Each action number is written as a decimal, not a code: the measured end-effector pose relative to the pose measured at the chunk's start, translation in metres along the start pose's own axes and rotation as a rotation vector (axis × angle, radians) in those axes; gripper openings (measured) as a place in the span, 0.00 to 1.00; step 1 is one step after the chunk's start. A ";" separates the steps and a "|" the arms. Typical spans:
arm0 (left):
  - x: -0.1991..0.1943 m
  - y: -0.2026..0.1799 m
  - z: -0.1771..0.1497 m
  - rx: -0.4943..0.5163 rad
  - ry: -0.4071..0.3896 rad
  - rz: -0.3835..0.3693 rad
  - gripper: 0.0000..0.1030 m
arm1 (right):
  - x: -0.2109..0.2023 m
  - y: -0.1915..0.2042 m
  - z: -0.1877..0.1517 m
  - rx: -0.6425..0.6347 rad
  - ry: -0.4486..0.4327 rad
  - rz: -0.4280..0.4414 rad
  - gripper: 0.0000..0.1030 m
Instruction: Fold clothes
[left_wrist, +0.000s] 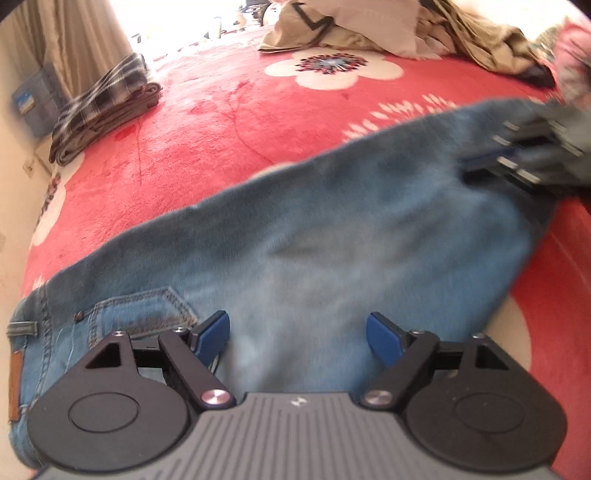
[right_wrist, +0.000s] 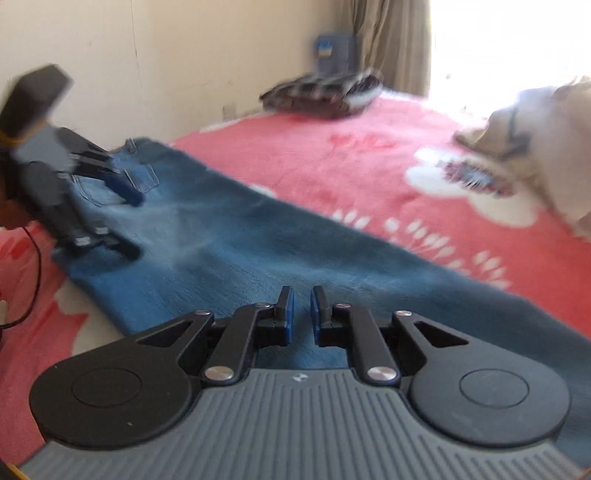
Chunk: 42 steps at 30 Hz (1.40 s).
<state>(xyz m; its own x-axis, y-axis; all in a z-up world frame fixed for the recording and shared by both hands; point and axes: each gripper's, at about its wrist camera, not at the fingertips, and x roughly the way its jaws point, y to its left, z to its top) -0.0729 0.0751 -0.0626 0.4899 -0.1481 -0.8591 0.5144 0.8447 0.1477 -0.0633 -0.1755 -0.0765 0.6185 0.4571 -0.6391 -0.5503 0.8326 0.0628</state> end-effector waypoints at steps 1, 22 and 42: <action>-0.002 -0.002 -0.005 0.014 -0.001 0.004 0.81 | 0.004 -0.012 0.001 0.022 -0.001 -0.043 0.08; -0.003 0.012 0.008 -0.095 -0.036 -0.032 0.81 | -0.121 -0.092 -0.058 0.709 -0.249 -0.330 0.19; 0.027 0.021 0.026 -0.115 -0.006 -0.006 0.81 | -0.159 -0.144 -0.186 1.444 -0.461 -0.616 0.45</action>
<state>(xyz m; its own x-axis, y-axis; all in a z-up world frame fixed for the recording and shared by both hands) -0.0307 0.0751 -0.0702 0.4917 -0.1563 -0.8566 0.4330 0.8974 0.0848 -0.1875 -0.4262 -0.1265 0.7845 -0.2069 -0.5846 0.6153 0.3773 0.6921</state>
